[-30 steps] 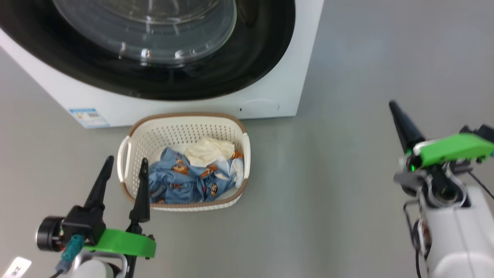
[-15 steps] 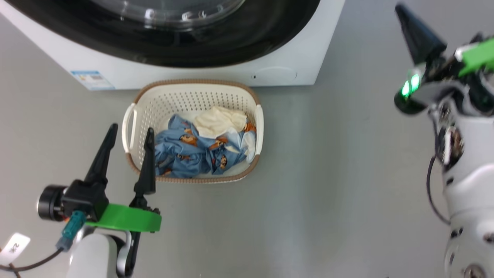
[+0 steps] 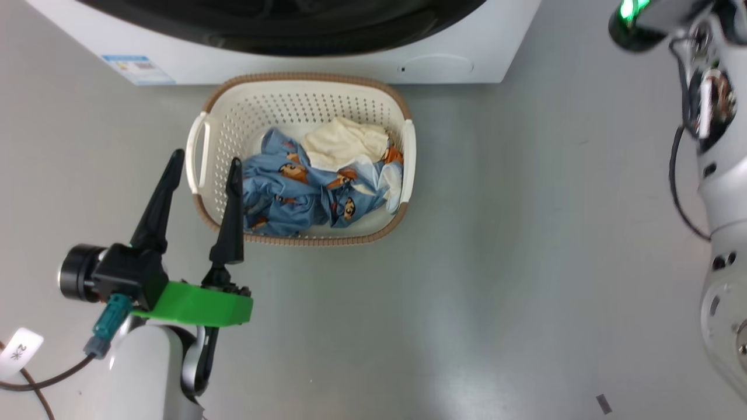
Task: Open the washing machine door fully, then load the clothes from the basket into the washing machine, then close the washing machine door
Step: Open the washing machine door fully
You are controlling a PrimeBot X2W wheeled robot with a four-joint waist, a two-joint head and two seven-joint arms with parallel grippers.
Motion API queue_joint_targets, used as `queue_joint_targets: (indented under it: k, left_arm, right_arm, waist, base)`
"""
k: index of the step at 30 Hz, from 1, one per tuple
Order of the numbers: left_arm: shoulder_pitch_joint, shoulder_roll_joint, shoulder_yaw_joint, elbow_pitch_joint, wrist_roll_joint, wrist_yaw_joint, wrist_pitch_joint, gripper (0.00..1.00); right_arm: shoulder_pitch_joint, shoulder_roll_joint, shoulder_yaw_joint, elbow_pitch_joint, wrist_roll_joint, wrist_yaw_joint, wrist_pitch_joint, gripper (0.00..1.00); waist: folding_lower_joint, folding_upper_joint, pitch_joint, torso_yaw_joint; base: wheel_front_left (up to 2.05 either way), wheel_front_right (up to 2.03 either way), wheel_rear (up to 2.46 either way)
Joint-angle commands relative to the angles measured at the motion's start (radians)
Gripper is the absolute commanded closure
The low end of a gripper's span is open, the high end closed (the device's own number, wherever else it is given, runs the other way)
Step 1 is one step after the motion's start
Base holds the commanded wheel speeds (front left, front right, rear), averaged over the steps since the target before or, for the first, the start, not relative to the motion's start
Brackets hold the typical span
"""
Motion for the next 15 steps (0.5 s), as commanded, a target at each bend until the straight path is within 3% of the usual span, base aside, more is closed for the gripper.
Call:
queue_joint_targets:
  k: [1, 15]
  left_arm:
    - [-0.021, 0.020, 0.022, -0.030, -0.007, 0.012, -0.008, 0.00]
    - [-0.065, 0.020, -0.034, -0.034, -0.035, 0.029, -0.008, 0.00]
  right_arm:
    - [-0.054, 0.013, 0.023, -0.007, -0.025, 0.002, 0.013, 1.00]
    - [-0.255, -0.002, 0.091, 0.149, -0.117, 0.002, 0.020, 1.00]
  waist:
    - [0.0000, -0.0001, 0.027, 0.015]
    - [0.0000, -0.0001, 0.084, 0.057]
  base:
    - [0.00, 0.00, 0.00]
    - [0.00, 0.00, 0.00]
